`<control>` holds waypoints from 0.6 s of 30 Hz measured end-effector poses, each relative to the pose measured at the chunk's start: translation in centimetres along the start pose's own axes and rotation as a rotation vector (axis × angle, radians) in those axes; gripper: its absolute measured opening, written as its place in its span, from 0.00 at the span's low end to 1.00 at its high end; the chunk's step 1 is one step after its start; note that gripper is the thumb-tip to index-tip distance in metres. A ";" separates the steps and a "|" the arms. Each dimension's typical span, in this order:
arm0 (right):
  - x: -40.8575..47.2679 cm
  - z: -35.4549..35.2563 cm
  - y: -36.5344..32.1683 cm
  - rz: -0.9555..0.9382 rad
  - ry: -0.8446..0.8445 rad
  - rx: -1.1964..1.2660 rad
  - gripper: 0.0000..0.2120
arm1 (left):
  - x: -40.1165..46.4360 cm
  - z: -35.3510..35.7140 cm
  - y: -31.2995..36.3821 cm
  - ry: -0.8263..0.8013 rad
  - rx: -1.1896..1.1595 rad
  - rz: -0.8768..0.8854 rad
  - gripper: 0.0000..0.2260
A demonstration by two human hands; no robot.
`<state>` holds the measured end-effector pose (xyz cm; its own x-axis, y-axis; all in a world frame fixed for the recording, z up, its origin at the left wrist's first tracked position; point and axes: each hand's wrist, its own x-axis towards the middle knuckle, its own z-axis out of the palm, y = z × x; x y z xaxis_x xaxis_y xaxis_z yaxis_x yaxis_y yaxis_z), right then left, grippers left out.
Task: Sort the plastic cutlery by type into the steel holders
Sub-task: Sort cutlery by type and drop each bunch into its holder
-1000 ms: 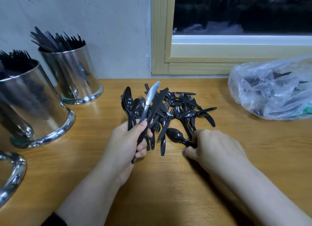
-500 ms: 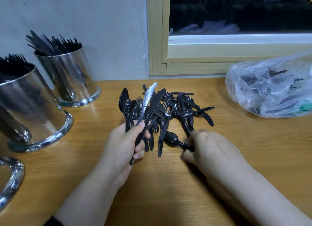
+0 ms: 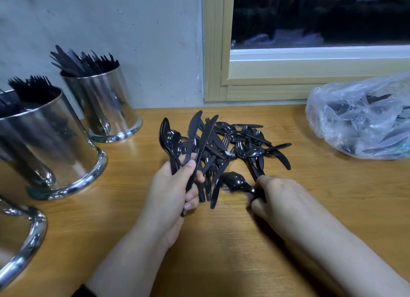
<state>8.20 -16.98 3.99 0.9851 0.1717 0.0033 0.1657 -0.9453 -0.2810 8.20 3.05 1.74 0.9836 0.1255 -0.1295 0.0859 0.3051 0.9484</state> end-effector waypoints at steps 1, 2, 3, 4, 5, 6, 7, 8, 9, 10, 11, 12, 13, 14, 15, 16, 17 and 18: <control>0.0 0.0 0.1 -0.004 0.002 -0.005 0.09 | 0.0 0.0 0.0 0.005 -0.007 0.001 0.09; 0.0 -0.1 0.2 -0.007 0.008 -0.007 0.09 | 0.0 0.0 0.1 0.009 -0.011 0.001 0.08; 0.1 -0.2 0.3 -0.005 0.015 0.000 0.09 | 0.0 0.0 0.1 0.011 -0.009 0.000 0.08; 0.1 -0.4 0.3 0.001 0.021 0.015 0.08 | 0.0 0.0 0.1 0.013 -0.005 0.000 0.08; 0.1 -0.6 0.2 0.009 0.027 0.039 0.07 | 0.0 0.0 0.1 0.013 -0.001 0.002 0.08; 0.1 -0.8 0.1 0.015 0.031 0.076 0.05 | 0.0 0.0 0.1 0.012 -0.001 0.007 0.08; 0.2 -0.8 0.1 0.014 0.036 0.133 0.03 | 0.0 0.1 0.1 0.015 -0.006 0.012 0.08; 0.2 -0.8 0.1 0.007 0.042 0.210 0.02 | -0.1 0.1 0.1 0.021 -0.012 0.016 0.08; 0.3 -0.8 0.1 -0.003 0.059 0.292 0.03 | 0.0 0.1 0.1 0.027 -0.017 0.019 0.08; 0.4 -0.6 0.2 -0.013 0.080 0.360 0.03 | 0.0 0.2 0.2 0.031 -0.017 0.023 0.07; 0.4 -0.5 0.2 -0.025 0.102 0.417 0.04 | 0.0 0.2 0.2 0.033 -0.016 0.028 0.07; 0.5 -0.3 0.1 -0.038 0.119 0.474 0.05 | 0.0 0.3 0.2 0.037 -0.017 0.033 0.07; 0.5 -0.3 0.0 -0.055 0.131 0.529 0.08 | 0.0 0.3 0.2 0.042 -0.021 0.036 0.06; 0.5 -0.2 -0.3 -0.072 0.136 0.581 0.11 | 0.1 0.3 0.2 0.049 -0.025 0.037 0.06; 0.4 -0.1 -0.6 -0.091 0.135 0.633 0.14 | 0.1 0.3 0.2 0.054 -0.026 0.039 0.05; 0.3 0.0 -0.8 -0.109 0.132 0.688 0.16 | 0.1 0.2 0.2 0.057 -0.024 0.042 0.04; 0.3 0.2 -1.0 -0.123 0.128 0.735 0.17 | 0.1 0.2 0.2 0.059 -0.021 0.044 0.04; 0.4 0.5 -1.1 -0.126 0.125 0.772 0.18 | 0.1 0.2 0.2 0.066 -0.023 0.044 0.04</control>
<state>8.35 -15.74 3.85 0.9664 0.1888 0.1745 0.2434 -0.4533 -0.8575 8.38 2.98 1.96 0.9738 0.2006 -0.1069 0.0382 0.3195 0.9468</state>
